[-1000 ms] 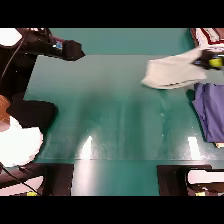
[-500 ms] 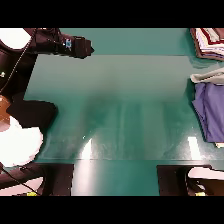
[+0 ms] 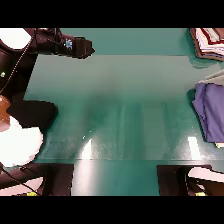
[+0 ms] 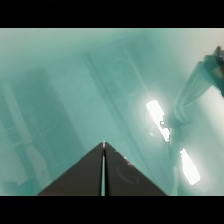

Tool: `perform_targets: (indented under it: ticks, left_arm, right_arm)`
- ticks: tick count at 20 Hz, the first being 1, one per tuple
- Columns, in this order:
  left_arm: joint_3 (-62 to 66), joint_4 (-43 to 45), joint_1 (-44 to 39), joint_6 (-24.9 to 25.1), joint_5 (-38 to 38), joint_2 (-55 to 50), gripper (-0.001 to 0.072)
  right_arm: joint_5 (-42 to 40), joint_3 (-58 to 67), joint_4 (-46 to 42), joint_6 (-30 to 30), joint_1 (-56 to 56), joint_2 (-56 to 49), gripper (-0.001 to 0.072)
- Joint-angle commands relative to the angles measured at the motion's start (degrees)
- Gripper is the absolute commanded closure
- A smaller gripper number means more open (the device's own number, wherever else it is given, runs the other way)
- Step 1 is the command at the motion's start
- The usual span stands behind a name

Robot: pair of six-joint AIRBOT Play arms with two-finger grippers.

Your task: Fold the shirts.

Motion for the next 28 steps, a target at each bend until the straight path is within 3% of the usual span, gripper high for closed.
perform_targets:
  ticks: [1,6,8,10,11,16,20,27,28]
  left_arm:
    - [-0.02,0.13,-0.02,0.42,-1.09,-0.02,0.0681]
    - [-0.02,0.13,-0.02,0.42,-1.07,-0.02,0.0681]
    - [-0.02,0.11,-0.02,0.42,-1.11,-0.02,0.0681]
    - [-0.02,0.11,-0.02,0.42,-1.11,-0.02,0.0681]
    - [-0.02,0.13,-0.02,0.42,-1.16,-0.02,0.0681]
    - [-0.02,0.13,-0.02,0.42,-2.16,-0.02,0.0681]
    - [-0.02,0.07,-0.02,0.35,-3.1,0.02,0.0681]
    - [0.0,-0.11,0.0,0.35,0.37,0.02,0.0681]
    - [0.0,-0.11,0.0,0.35,0.74,0.02,0.0681]
  right_arm:
    - [2.64,-7.65,-4.55,0.55,-3.28,5.44,0.0693]
    - [5.75,-25.66,-13.94,0.52,-12.85,13.94,0.0665]
    - [5.66,-32.83,-17.33,0.5,-16.41,16.65,0.037]
    - [5.49,-37.83,-17.81,0.28,-19.58,18.25,0.0199]
    - [5.49,-39.43,-17.7,0.28,-20.65,18.78,0.0179]
    - [4.26,-39.06,-11.76,0.31,-14.99,19.21,0.0181]
    - [2.6,-33.11,-3.54,0.31,1.49,19.19,0.0183]
    - [-3.32,-24.06,-4.2,0.28,33.62,19.19,0.0186]
    - [-4.37,-23.61,-4.22,0.28,36.65,19.19,0.0227]
